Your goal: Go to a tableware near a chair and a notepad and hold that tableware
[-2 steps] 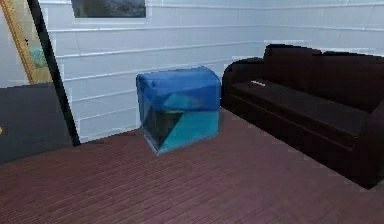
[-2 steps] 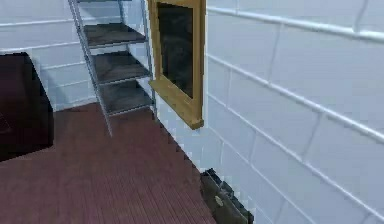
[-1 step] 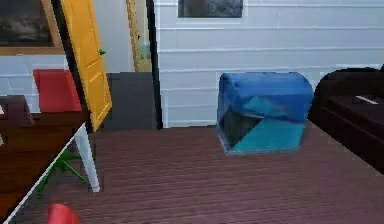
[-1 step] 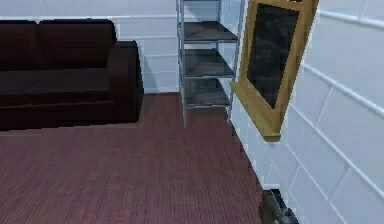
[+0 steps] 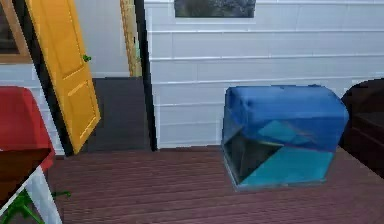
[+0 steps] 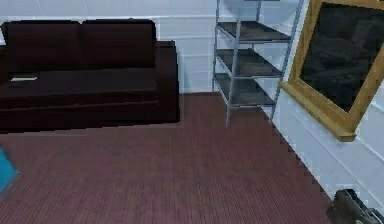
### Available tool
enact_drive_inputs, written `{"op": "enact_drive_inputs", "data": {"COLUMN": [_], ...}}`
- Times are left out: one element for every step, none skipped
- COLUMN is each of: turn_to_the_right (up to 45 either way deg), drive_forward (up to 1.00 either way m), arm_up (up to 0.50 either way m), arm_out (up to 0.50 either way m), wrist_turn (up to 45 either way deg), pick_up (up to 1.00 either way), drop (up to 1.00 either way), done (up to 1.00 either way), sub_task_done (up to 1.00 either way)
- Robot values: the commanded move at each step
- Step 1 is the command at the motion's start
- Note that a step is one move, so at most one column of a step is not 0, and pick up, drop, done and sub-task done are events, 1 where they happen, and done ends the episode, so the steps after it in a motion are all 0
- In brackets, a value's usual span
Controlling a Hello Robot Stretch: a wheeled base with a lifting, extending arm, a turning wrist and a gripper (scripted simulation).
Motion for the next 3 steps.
{"op": "enact_drive_inputs", "data": {"turn_to_the_right": [-45.0, -6.0, 0.0], "drive_forward": [0.0, 0.0, 0.3], "arm_up": [0.0, 0.0, 0.0], "arm_out": [0.0, 0.0, 0.0], "wrist_turn": [0.0, 0.0, 0.0], "pick_up": [0.0, 0.0, 0.0], "drop": [0.0, 0.0, 0.0], "done": [0.0, 0.0, 0.0], "sub_task_done": [0.0, 0.0, 0.0]}}
